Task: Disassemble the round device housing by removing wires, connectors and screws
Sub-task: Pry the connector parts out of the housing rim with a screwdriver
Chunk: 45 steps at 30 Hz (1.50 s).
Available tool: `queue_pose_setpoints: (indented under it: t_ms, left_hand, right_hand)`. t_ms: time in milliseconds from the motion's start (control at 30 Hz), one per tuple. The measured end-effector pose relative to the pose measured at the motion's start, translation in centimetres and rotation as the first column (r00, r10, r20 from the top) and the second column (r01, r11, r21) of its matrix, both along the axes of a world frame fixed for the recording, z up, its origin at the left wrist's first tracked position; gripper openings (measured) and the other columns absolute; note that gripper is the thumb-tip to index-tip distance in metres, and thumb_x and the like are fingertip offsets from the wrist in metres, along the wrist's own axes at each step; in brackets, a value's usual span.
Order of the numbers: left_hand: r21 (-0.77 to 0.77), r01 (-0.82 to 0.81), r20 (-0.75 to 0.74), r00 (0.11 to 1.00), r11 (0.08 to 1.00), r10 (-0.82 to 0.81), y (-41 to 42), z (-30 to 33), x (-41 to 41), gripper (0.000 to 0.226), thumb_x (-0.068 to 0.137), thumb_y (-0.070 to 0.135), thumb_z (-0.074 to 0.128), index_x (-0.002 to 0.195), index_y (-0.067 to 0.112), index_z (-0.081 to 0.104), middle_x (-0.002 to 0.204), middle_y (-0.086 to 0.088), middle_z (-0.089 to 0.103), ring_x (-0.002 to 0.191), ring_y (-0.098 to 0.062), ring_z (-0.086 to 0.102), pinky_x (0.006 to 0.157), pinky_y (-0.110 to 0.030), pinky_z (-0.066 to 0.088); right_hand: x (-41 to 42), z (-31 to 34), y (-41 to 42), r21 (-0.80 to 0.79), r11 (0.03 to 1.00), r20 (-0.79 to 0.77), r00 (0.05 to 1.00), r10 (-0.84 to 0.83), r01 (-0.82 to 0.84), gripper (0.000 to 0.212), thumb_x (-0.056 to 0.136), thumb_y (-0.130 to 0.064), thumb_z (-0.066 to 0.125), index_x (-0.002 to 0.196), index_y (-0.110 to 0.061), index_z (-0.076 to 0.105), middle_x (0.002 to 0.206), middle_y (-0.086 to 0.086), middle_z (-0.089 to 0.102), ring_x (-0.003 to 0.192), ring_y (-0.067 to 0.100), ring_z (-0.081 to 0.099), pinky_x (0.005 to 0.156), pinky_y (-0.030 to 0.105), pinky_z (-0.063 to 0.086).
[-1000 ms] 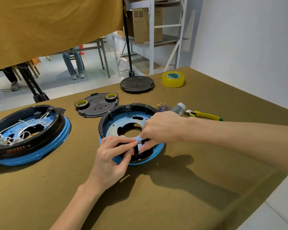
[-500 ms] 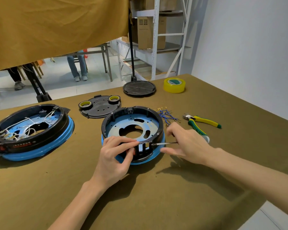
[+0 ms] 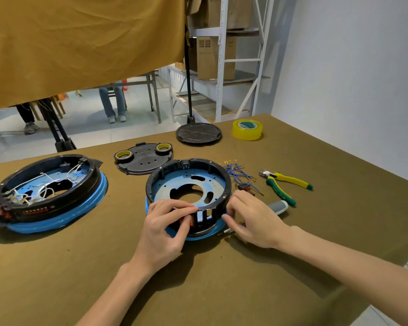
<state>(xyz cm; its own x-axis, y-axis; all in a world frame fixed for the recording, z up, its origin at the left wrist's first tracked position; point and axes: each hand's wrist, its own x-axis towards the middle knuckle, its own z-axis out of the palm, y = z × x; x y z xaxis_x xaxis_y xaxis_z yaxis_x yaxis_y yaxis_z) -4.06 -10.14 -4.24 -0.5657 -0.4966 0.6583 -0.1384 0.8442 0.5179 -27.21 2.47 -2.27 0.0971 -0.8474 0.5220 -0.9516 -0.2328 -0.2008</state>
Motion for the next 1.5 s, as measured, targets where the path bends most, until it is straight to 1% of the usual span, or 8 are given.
queue_pose_setpoints:
  t_ms: [100, 400, 667, 833, 967, 1067, 1233, 1500]
  left_hand:
    - [0.02, 0.006, 0.008, 1.0, 1.0, -0.006, 0.0, 0.1, -0.1, 0.028, 0.093, 0.031, 0.061, 0.116, 0.025, 0.076, 0.116, 0.015, 0.07, 0.116, -0.004, 0.058, 0.103, -0.023, 0.039]
    - [0.08, 0.025, 0.002, 1.0, 0.996, -0.025, 0.0, 0.0, 0.1, 0.034, 0.09, 0.011, 0.055, 0.112, 0.026, 0.077, 0.115, 0.018, 0.069, 0.119, -0.009, 0.058, 0.107, -0.02, 0.035]
    - [0.092, 0.08, -0.014, 0.997, 0.993, -0.079, -0.4, -0.1, 0.2, 0.043, 0.087, 0.019, 0.042, 0.11, 0.025, 0.077, 0.116, 0.016, 0.069, 0.12, -0.013, 0.059, 0.109, -0.025, 0.034]
    - [0.025, 0.059, 0.019, 0.998, 0.998, -0.06, -0.5, 0.2, 0.2, 0.033, 0.089, 0.023, 0.057, 0.115, 0.026, 0.077, 0.117, 0.018, 0.071, 0.124, -0.005, 0.058, 0.111, -0.022, 0.033]
    - [-0.029, 0.044, 0.038, 0.998, 0.999, -0.042, -0.9, -0.1, 0.1, 0.031, 0.091, 0.027, 0.061, 0.119, 0.026, 0.075, 0.118, 0.017, 0.072, 0.125, -0.001, 0.057, 0.112, -0.022, 0.035]
    - [-0.057, 0.028, 0.049, 0.998, 0.998, -0.026, -0.9, -0.3, -0.2, 0.032, 0.092, 0.021, 0.065, 0.122, 0.028, 0.072, 0.119, 0.017, 0.071, 0.125, 0.0, 0.056, 0.111, -0.02, 0.035]
    - [-0.09, 0.01, 0.042, 0.999, 0.996, -0.006, -1.0, -0.5, -0.5, 0.034, 0.095, 0.027, 0.058, 0.126, 0.029, 0.071, 0.12, 0.018, 0.07, 0.122, -0.001, 0.057, 0.108, -0.019, 0.036]
    - [-0.099, 0.0, 0.027, 1.0, 0.995, 0.003, -1.0, -0.9, -0.6, 0.034, 0.094, 0.028, 0.059, 0.125, 0.026, 0.073, 0.119, 0.015, 0.071, 0.117, -0.004, 0.06, 0.104, -0.025, 0.041]
  right_hand:
    - [3.1, 0.9, -0.8, -0.012, 1.0, 0.015, 1.0, 0.024, -0.023, 0.027, 0.1, -0.04, 0.059, 0.083, -0.019, 0.06, 0.077, -0.009, 0.056, 0.065, 0.003, 0.043, 0.059, 0.014, 0.036]
    - [7.4, 2.4, -2.3, 0.105, 0.985, -0.183, 0.976, -0.118, 0.139, 0.054, 0.096, -0.069, 0.041, 0.085, -0.025, 0.07, 0.07, -0.008, 0.068, 0.06, 0.009, 0.06, 0.058, 0.024, 0.051]
    - [8.7, 2.0, -2.0, 0.053, 0.992, 0.131, 0.984, -0.123, 0.117, 0.034, 0.096, -0.043, 0.056, 0.075, -0.019, 0.067, 0.063, -0.006, 0.064, 0.056, 0.01, 0.056, 0.057, 0.024, 0.049]
    - [6.6, 2.6, -1.0, -0.098, 0.99, 0.181, 0.98, -0.079, 0.098, 0.031, 0.091, -0.034, 0.066, 0.064, -0.021, 0.056, 0.057, -0.013, 0.054, 0.053, 0.007, 0.05, 0.051, 0.02, 0.042]
    - [1.7, 3.2, -0.6, -0.221, 0.936, 0.184, 0.954, -0.234, 0.273, 0.032, 0.086, -0.03, 0.073, 0.069, -0.027, 0.046, 0.056, -0.017, 0.04, 0.052, 0.0, 0.041, 0.051, 0.012, 0.032]
    - [-2.3, 2.7, -0.5, -0.109, 0.899, 0.131, 0.902, -0.411, 0.425, 0.023, 0.086, -0.027, 0.072, 0.08, -0.022, 0.051, 0.063, -0.011, 0.051, 0.059, 0.009, 0.048, 0.051, 0.027, 0.04]
    - [-6.2, 1.6, -1.0, 0.162, 0.857, -0.062, 0.871, -0.487, 0.49, 0.01, 0.085, -0.016, 0.067, 0.091, -0.022, 0.063, 0.075, -0.01, 0.058, 0.073, 0.017, 0.06, 0.057, 0.028, 0.04]
    - [-8.8, 1.7, -0.8, 0.37, 0.896, 0.362, 0.85, -0.383, 0.246, 0.052, 0.074, -0.018, 0.085, 0.113, -0.027, 0.052, 0.084, 0.0, 0.057, 0.065, 0.006, 0.05, 0.059, 0.022, 0.042]
